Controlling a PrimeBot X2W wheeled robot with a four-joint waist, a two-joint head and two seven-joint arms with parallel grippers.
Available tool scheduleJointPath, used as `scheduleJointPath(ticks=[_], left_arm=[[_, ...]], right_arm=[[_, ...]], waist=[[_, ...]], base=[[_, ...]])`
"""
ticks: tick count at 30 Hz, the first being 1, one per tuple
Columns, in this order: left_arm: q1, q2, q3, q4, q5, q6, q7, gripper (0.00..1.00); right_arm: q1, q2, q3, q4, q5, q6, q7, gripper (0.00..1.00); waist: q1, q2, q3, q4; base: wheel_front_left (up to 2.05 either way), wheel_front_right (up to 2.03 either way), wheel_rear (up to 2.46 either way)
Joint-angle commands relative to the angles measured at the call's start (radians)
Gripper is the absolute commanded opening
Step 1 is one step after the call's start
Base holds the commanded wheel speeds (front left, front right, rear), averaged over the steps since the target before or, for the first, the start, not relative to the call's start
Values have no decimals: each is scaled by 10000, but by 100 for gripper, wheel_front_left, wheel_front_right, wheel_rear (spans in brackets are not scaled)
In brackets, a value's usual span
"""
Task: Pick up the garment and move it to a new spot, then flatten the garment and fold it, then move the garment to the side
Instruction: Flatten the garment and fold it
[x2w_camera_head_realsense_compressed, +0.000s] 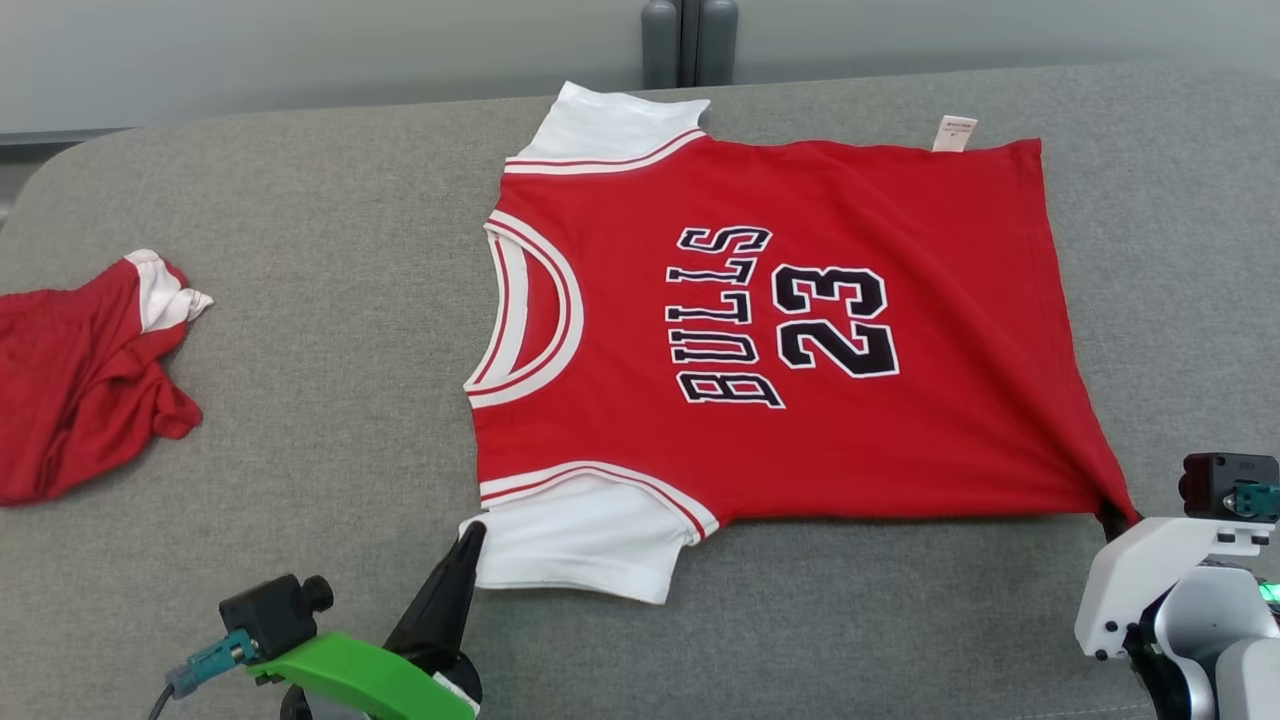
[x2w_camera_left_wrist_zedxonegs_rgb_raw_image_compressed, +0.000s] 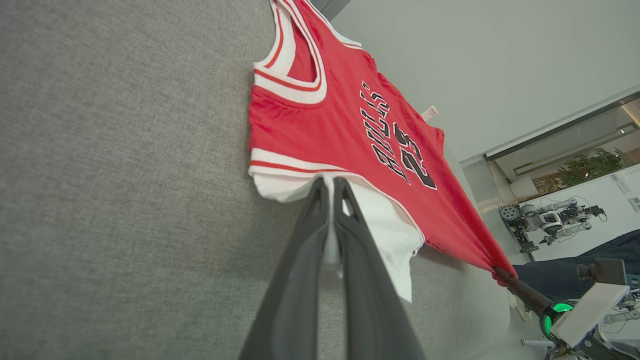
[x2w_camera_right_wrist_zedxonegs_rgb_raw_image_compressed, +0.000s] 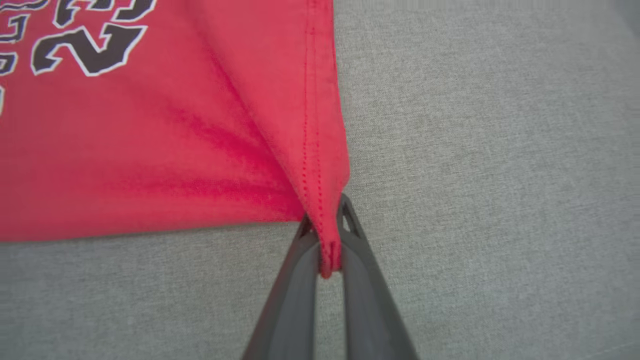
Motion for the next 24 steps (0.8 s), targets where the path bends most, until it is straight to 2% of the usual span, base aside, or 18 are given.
scheduleJointPath(ticks=[1,7,17,24], left_arm=[[-318,-20,26,4,176,-9,-63,0],[-1242,-351,270,290,668,55,-371,0],[-3586,-1281,170,1647,1302,-102,-394,0],[-4904,-1649,168,2839,1552,-132,-392,0]], right_arm=[[89,6,-35,-221,-26,-23,89,0],[-498,-93,-97,-443,-286,-25,322,0],[-2134,-628,452,723,-106,-22,818,0],[-3399,-879,949,1448,63,-22,897,0]], waist=[[1,0,49,-33],[1,0,185,-46],[1,0,705,-52],[1,0,1289,-178]], base=[[0,0,0],[0,0,0],[0,0,0],[0,0,0]])
